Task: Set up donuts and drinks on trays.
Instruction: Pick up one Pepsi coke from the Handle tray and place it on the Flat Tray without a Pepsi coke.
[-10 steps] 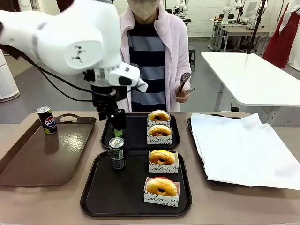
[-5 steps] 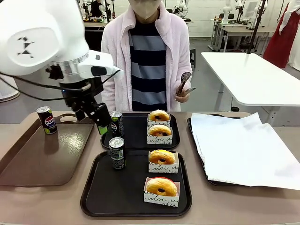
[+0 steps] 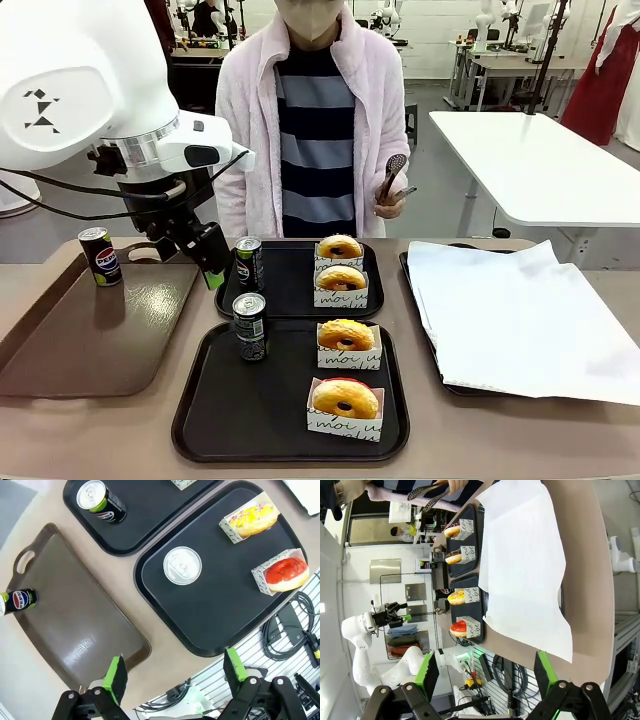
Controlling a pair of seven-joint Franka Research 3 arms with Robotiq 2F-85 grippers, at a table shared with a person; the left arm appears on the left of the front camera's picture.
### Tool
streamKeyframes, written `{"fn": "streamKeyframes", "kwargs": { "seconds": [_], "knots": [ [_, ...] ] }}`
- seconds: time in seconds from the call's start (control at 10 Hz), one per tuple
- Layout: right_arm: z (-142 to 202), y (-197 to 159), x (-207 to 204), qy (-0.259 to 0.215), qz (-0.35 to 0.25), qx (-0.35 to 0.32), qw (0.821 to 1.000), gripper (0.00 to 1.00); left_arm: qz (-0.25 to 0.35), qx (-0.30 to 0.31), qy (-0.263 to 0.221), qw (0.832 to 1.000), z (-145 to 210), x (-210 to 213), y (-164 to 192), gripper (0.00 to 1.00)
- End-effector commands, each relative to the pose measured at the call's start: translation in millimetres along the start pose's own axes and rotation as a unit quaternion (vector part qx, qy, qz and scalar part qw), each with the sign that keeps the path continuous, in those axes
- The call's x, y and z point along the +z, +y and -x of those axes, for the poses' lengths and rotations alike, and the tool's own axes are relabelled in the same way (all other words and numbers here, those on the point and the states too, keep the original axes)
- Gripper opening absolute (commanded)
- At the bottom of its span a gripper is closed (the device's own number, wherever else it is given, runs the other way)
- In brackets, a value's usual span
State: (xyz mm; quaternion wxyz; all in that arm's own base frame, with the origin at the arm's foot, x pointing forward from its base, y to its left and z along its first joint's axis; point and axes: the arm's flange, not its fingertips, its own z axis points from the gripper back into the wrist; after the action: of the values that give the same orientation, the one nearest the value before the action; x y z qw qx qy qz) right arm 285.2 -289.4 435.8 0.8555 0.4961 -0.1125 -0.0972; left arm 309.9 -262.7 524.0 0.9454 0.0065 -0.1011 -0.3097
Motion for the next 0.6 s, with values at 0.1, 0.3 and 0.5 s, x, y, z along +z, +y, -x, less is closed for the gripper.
{"fn": "streamKeyframes", "kwargs": {
  "seconds": [0.1, 0.3, 0.5],
  "knots": [
    [-0.4, -0.1, 0.6, -0.001, -0.004, 0.003, 1.000, 1.00, 0.001, -0.002, 0.005, 1.000, -3.0, 1.6, -1.1, 1.00],
    [-0.4, -0.1, 0.6, -0.001, -0.004, 0.003, 1.000, 1.00, 0.001, -0.002, 0.005, 1.000, -3.0, 1.6, -1.1, 1.00],
    [-0.4, -0.1, 0.6, -0.001, -0.004, 0.003, 1.000, 1.00, 0.023, 0.061, 0.000, 0.998, 19.5, -11.3, 35.4, 1.00]
  ]
}}
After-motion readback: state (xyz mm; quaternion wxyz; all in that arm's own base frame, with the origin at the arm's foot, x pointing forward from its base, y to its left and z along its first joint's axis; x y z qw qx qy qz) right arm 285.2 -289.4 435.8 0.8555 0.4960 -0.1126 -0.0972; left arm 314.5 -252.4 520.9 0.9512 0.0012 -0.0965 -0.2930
